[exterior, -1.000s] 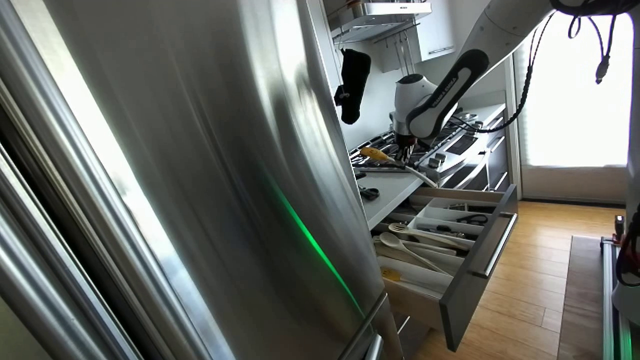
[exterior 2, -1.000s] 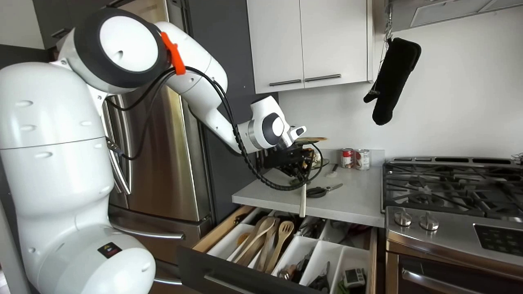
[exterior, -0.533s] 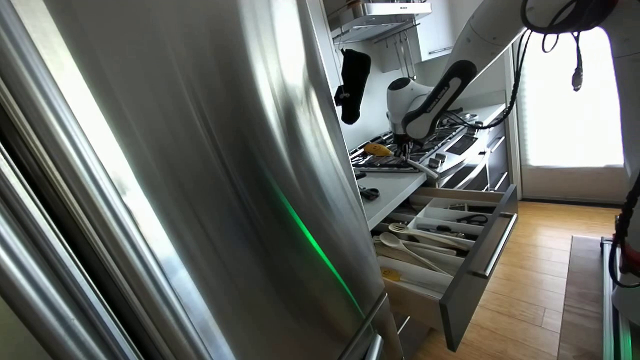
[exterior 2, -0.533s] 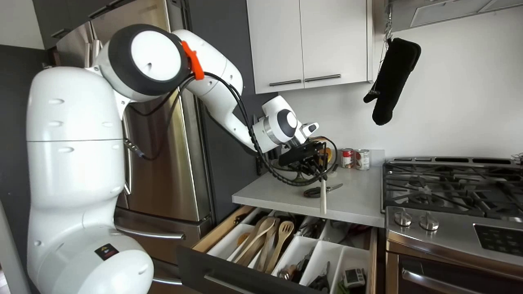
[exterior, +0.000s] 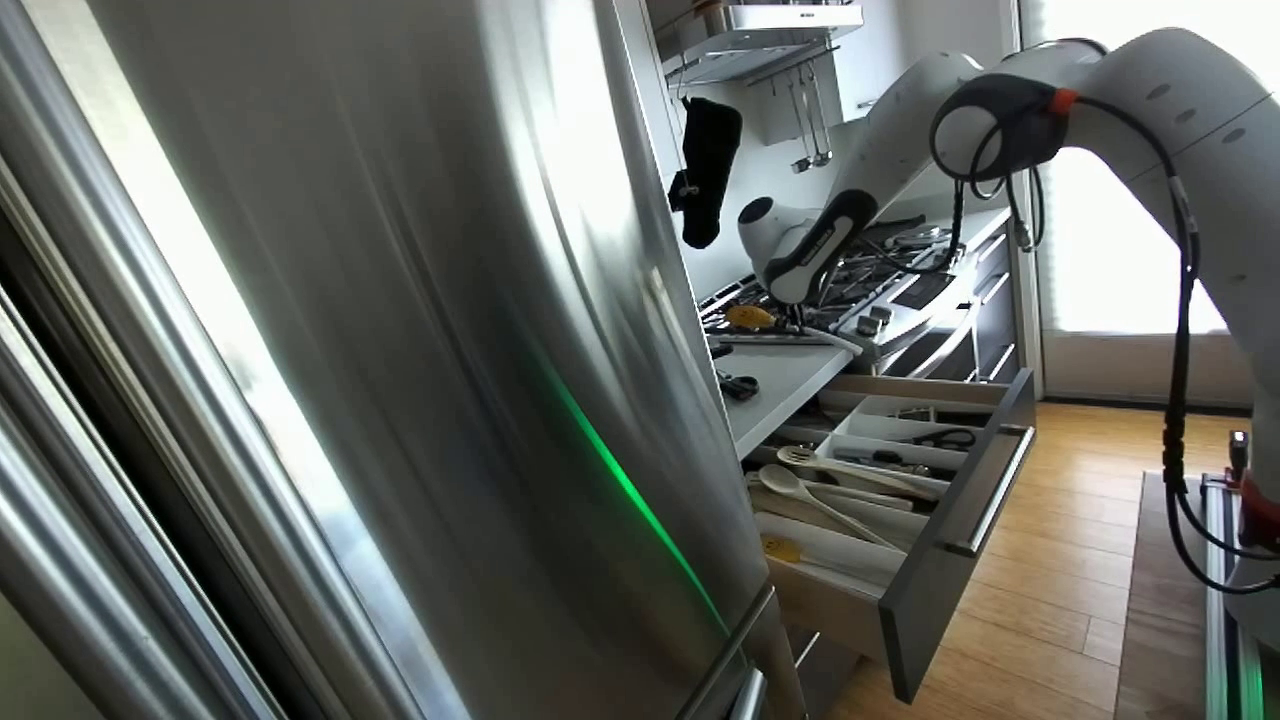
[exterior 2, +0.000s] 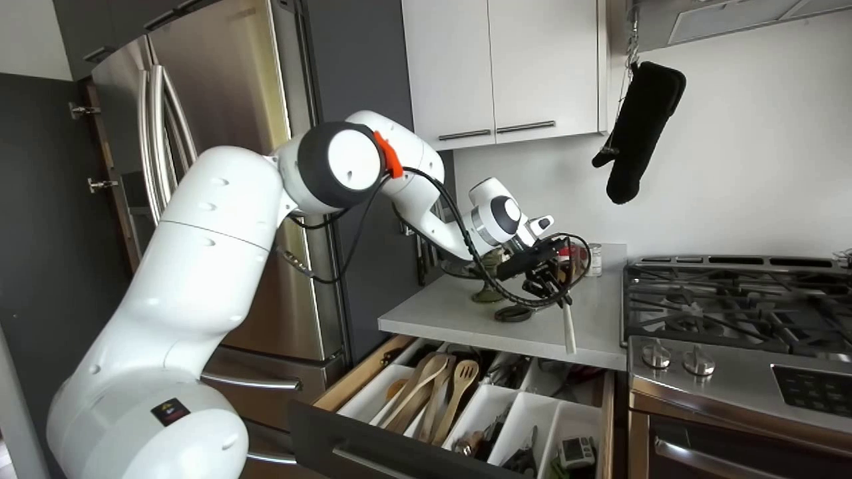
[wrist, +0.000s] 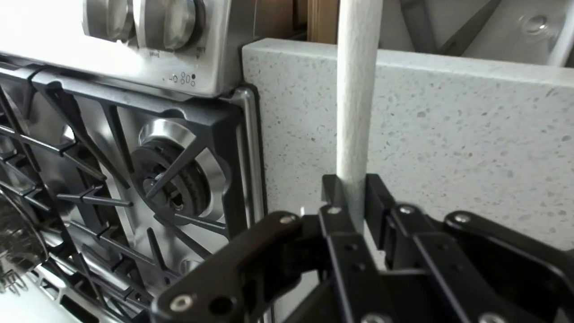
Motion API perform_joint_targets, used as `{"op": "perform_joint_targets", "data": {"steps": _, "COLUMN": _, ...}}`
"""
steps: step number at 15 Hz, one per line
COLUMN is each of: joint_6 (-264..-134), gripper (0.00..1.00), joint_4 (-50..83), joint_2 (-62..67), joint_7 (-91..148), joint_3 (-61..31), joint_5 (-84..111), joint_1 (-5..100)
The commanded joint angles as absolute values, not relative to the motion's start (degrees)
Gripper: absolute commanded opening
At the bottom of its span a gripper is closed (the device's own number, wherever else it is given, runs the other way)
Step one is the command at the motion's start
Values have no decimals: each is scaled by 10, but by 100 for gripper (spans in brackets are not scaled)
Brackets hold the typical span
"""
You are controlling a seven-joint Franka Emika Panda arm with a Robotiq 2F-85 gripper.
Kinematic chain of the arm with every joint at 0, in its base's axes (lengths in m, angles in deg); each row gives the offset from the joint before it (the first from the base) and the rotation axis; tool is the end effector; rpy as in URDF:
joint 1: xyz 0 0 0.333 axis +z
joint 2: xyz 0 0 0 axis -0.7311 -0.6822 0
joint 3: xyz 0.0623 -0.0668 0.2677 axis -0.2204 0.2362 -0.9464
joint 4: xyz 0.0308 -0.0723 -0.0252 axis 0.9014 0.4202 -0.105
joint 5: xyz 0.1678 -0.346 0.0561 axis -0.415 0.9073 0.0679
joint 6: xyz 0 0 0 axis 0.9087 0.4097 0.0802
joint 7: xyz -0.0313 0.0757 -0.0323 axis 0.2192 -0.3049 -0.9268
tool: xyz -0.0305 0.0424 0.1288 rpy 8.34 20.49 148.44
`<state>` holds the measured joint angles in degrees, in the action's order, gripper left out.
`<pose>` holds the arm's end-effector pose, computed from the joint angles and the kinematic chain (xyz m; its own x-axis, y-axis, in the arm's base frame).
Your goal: Move the serving spoon to the right
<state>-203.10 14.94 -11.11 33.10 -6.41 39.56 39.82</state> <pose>0.6695 -0.2336 0.3185 0.9773 0.0799 0.1960 -0.0316 -0.8606 0.5083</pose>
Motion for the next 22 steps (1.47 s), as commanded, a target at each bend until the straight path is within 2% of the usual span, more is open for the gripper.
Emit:
{"op": "perform_joint_targets", "data": {"steps": 1, "joint_6": -1990, "gripper": 4, "joint_4": 6, "joint_2": -217, "joint_7": 384, "joint_3": -63, "joint_5": 367, "joint_1": 378}}
{"op": "perform_joint_targets", "data": {"steps": 9, "joint_6": -1926, "gripper": 4, "joint_4": -193, "joint_2": -360, "joint_7": 431, "joint_3": -63, "joint_5": 329, "joint_1": 347}}
{"op": "perform_joint_targets", "data": {"steps": 10, "joint_6": -1914, "gripper": 14, "joint_4": -211, "joint_2": -371, "joint_7": 435, "joint_3": -63, "joint_5": 325, "joint_1": 344}}
{"op": "perform_joint_targets", "data": {"steps": 12, "joint_6": -1895, "gripper": 43, "joint_4": -241, "joint_2": -389, "joint_7": 438, "joint_3": -63, "joint_5": 319, "joint_1": 341}}
{"op": "perform_joint_targets", "data": {"steps": 15, "joint_6": -1877, "gripper": 63, "joint_4": -275, "joint_2": -408, "joint_7": 437, "joint_3": -64, "joint_5": 313, "joint_1": 337}}
{"op": "perform_joint_targets", "data": {"steps": 17, "joint_6": -1861, "gripper": 65, "joint_4": -295, "joint_2": -416, "joint_7": 437, "joint_3": -65, "joint_5": 307, "joint_1": 336}}
{"op": "perform_joint_targets", "data": {"steps": 18, "joint_6": -1843, "gripper": 70, "joint_4": -301, "joint_2": -415, "joint_7": 437, "joint_3": -67, "joint_5": 301, "joint_1": 335}}
{"op": "perform_joint_targets", "data": {"steps": 20, "joint_6": -1800, "gripper": 84, "joint_4": -307, "joint_2": -403, "joint_7": 435, "joint_3": -72, "joint_5": 286, "joint_1": 334}}
{"op": "perform_joint_targets", "data": {"steps": 21, "joint_6": -1786, "gripper": 95, "joint_4": -302, "joint_2": -392, "joint_7": 432, "joint_3": -80, "joint_5": 282, "joint_1": 331}}
{"op": "perform_joint_targets", "data": {"steps": 22, "joint_6": -1774, "gripper": 100, "joint_4": -300, "joint_2": -383, "joint_7": 432, "joint_3": -84, "joint_5": 273, "joint_1": 328}}
